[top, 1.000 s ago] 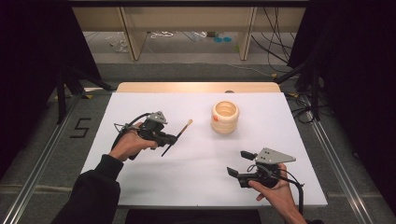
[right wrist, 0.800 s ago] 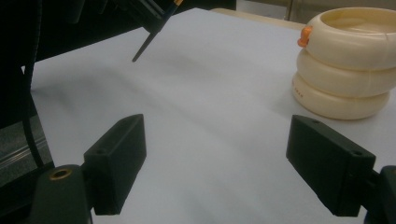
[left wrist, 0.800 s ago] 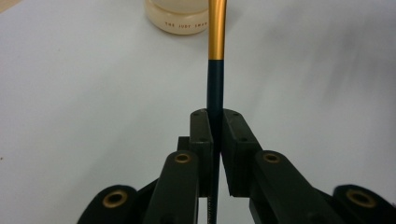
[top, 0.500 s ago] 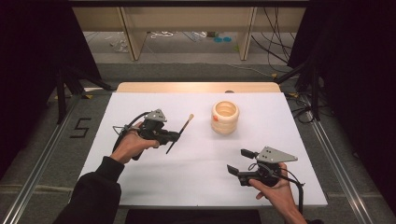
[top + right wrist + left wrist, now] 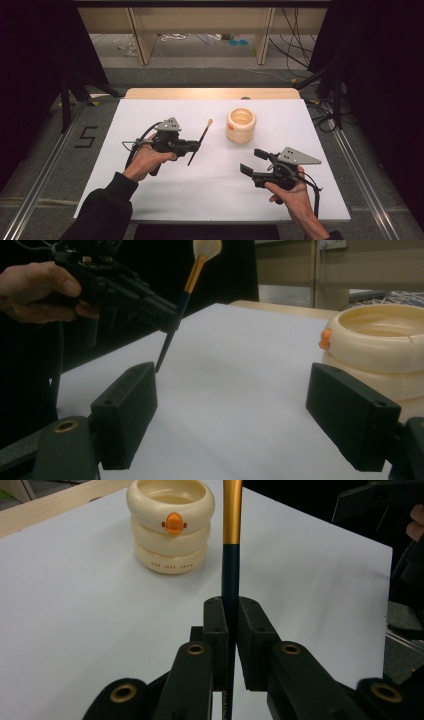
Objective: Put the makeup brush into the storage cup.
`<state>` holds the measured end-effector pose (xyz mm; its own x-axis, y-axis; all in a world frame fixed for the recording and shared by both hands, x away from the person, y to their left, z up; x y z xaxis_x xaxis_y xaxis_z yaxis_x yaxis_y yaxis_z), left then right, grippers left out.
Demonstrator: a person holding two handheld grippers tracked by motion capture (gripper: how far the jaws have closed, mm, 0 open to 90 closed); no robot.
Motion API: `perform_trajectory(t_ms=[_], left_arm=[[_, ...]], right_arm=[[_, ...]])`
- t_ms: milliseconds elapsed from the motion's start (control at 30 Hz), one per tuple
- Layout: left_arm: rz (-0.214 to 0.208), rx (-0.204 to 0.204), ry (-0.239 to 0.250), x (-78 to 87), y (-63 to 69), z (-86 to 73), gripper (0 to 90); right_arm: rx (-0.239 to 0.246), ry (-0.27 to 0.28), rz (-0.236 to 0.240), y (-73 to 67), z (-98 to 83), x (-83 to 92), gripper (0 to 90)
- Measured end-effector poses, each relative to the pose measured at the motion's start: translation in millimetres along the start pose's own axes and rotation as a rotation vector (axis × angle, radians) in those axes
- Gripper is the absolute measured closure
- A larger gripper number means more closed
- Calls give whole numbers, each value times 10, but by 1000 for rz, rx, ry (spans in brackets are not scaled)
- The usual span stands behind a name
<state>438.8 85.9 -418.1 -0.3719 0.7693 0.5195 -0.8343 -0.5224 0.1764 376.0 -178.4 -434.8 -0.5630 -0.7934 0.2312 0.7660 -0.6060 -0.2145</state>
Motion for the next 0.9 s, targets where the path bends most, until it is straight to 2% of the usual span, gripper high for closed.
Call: perform_trajectory(t_ms=[133,167,267,300,367,433,633,667,700,900], left_arm=[[1,-3,9,-9,14,6,833],[2,1,13,-12,19,6,833],[-13,21,31,-16,49,10,833],[-29,23,40,-20,91,18,833],[-30,17,42,-21,105,23,833],[-38,16,50,-28,124,31,833],[-46,26,64,-44,167,43,833],[-44,26,58,-37,170,44,833],[-53,29,65,-40,177,48,833],[-59,32,68,-51,202,46,833]], right_arm=[[-3,-10,18,-18,34,-55,234],[-12,17,37,-44,77,-125,235],[-16,16,42,-52,115,-192,246],[-32,37,56,-68,135,-235,248],[-32,16,56,-67,144,-243,252],[-39,37,60,-77,173,-291,262],[-46,39,79,-97,246,-422,316],[-69,39,95,-109,261,-465,329],[-68,68,100,-103,274,-508,335],[-73,65,111,-88,296,-655,375]])
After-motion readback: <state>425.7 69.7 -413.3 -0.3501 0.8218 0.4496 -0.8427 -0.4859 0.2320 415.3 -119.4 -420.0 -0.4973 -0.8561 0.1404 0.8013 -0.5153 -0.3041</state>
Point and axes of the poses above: each handheld gripper's, and its own axes: x roughly backward along the jaws, z roughly out of its top, y roughly to its right, the point moved 5 cm from there along -x, roughly forward along the jaws, and after that the axes turned 1 degree about z, right-handed, at the moved point
